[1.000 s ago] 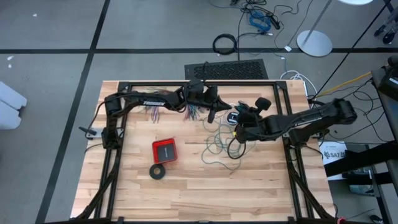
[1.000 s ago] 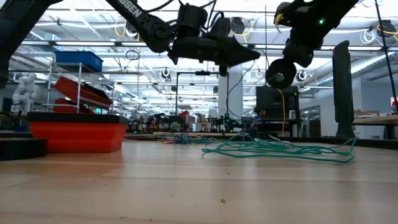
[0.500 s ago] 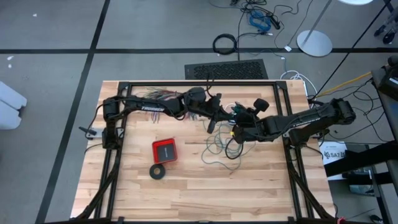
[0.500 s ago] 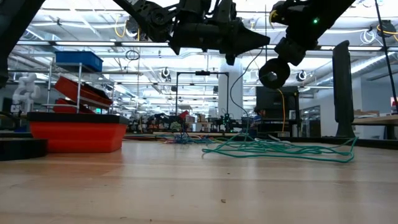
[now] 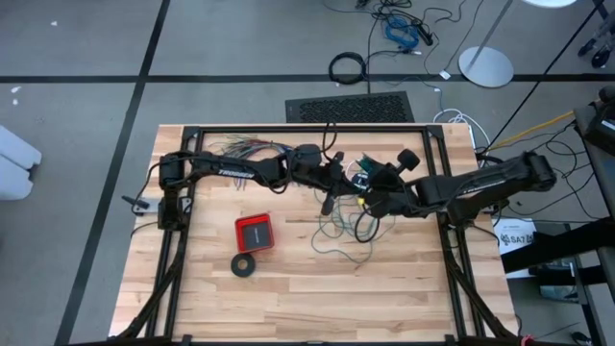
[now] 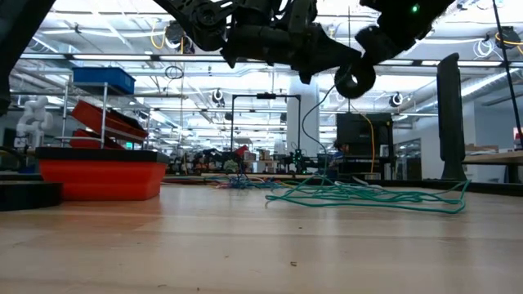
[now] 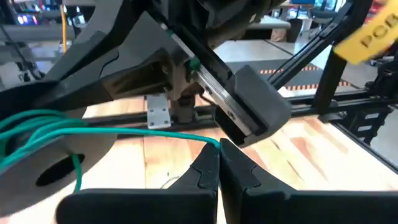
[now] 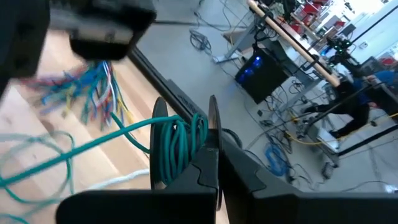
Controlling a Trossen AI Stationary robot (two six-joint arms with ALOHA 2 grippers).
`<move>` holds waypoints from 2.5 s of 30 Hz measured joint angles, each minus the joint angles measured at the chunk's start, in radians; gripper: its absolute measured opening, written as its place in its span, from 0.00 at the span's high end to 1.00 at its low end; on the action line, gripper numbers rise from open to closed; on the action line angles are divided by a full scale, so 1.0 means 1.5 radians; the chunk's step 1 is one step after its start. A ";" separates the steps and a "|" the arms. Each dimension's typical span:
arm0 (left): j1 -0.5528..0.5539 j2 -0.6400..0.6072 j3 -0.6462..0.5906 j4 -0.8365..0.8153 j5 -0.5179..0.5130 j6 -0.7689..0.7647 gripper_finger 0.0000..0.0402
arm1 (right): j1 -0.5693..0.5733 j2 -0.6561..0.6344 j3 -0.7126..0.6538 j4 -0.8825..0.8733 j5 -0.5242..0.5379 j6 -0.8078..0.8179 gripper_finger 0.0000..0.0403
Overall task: Coil cords
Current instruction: Coil the green wire onto the spool
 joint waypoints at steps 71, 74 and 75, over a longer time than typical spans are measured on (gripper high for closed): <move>0.032 0.006 -0.017 0.037 -0.203 0.047 1.00 | 0.054 -0.142 -0.001 -0.079 -0.195 -0.070 1.00; 0.034 0.006 -0.009 0.030 -0.190 0.069 0.99 | 0.053 -0.137 -0.001 -0.101 -0.205 -0.068 1.00; 0.034 0.006 -0.005 0.020 -0.189 0.080 0.98 | 0.053 -0.135 -0.001 -0.107 -0.208 -0.068 1.00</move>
